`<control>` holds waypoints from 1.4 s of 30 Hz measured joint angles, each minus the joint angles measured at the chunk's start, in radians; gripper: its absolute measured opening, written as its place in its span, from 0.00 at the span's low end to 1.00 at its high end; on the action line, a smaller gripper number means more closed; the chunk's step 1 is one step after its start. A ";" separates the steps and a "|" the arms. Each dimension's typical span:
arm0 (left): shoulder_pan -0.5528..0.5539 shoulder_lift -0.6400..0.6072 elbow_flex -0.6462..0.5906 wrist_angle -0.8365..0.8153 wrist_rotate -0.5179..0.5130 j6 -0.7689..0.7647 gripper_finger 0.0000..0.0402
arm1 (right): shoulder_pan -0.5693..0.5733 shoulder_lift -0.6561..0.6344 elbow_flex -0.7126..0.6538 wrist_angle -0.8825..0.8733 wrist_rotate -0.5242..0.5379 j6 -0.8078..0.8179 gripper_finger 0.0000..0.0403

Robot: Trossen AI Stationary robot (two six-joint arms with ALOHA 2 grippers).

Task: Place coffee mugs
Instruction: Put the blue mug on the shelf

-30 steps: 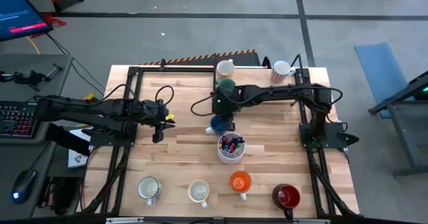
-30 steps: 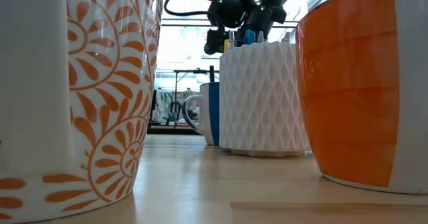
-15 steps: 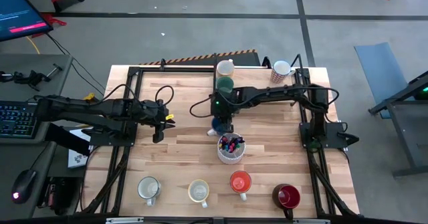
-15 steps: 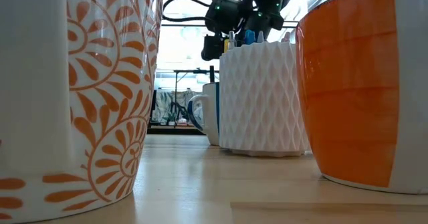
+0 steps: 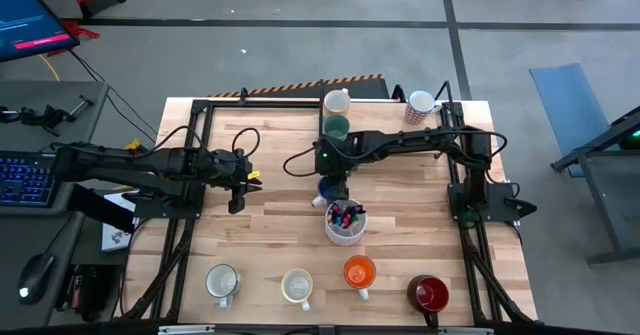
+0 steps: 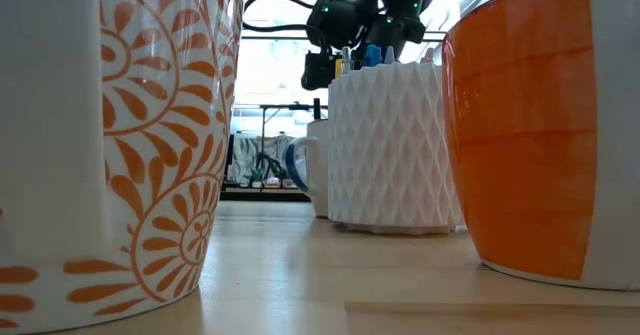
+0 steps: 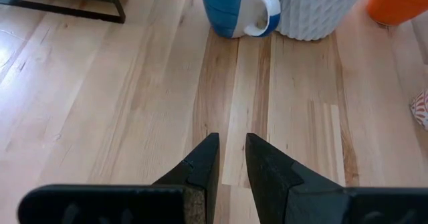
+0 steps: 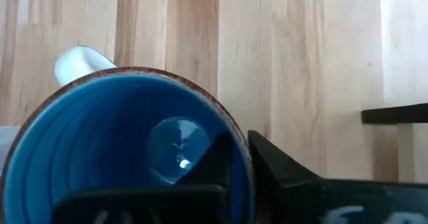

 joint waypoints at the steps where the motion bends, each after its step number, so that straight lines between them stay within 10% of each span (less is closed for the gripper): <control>1: 0.000 0.000 0.000 0.000 0.000 0.000 0.16 | 0.002 0.000 0.000 0.000 0.003 0.003 0.02; 14: 0.000 0.000 0.000 0.000 0.000 0.000 0.16 | 0.051 -0.001 0.195 -0.080 0.076 -0.075 0.00; 28: 0.000 0.000 0.000 -0.002 0.000 0.008 0.16 | 0.088 -0.003 0.640 -0.710 0.343 0.034 0.00; 42: 0.000 0.000 0.000 -0.013 0.000 0.027 0.16 | 0.084 -0.230 0.464 -0.945 0.598 0.361 0.00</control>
